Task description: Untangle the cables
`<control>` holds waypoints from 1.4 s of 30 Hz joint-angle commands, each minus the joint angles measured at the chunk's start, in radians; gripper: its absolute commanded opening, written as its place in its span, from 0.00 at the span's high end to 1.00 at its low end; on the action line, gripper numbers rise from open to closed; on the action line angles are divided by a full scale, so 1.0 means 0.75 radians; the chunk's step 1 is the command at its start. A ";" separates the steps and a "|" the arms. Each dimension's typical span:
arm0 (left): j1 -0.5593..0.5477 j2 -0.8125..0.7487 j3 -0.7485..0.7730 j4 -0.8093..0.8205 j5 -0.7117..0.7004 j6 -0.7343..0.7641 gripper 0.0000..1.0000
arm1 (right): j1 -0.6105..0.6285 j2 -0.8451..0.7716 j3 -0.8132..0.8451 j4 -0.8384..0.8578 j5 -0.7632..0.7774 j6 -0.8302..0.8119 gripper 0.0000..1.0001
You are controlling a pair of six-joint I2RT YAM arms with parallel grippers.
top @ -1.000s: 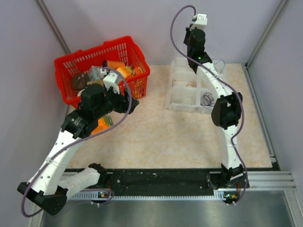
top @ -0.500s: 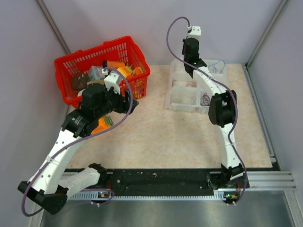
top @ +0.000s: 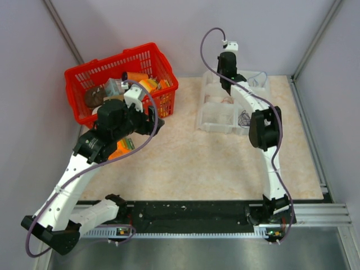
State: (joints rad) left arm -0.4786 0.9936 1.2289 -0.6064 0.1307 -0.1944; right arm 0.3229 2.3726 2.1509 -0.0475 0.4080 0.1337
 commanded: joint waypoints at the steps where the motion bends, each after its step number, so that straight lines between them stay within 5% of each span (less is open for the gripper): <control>1: 0.006 -0.012 0.049 0.046 0.008 0.010 0.26 | -0.056 -0.014 0.004 -0.070 -0.151 0.094 1.00; 18: 0.006 -0.022 0.094 0.044 0.004 0.018 0.26 | -0.097 0.087 0.108 -0.264 -0.290 0.200 1.00; 25: 0.006 -0.020 0.100 0.062 0.018 0.008 0.26 | -0.099 -0.001 0.181 -0.337 -0.250 0.145 0.62; 34: 0.006 -0.020 0.098 0.101 0.063 -0.039 0.25 | -0.097 -0.228 0.188 -0.560 -0.174 0.045 0.28; 42: 0.006 -0.055 0.016 0.199 0.104 -0.156 0.25 | -0.069 -0.800 -0.406 -0.583 -0.378 0.210 0.22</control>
State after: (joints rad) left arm -0.4786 0.9894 1.2625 -0.5682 0.1768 -0.2481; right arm 0.2600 2.0129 2.0113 -0.4725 0.2028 0.2214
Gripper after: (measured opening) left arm 0.746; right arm 0.770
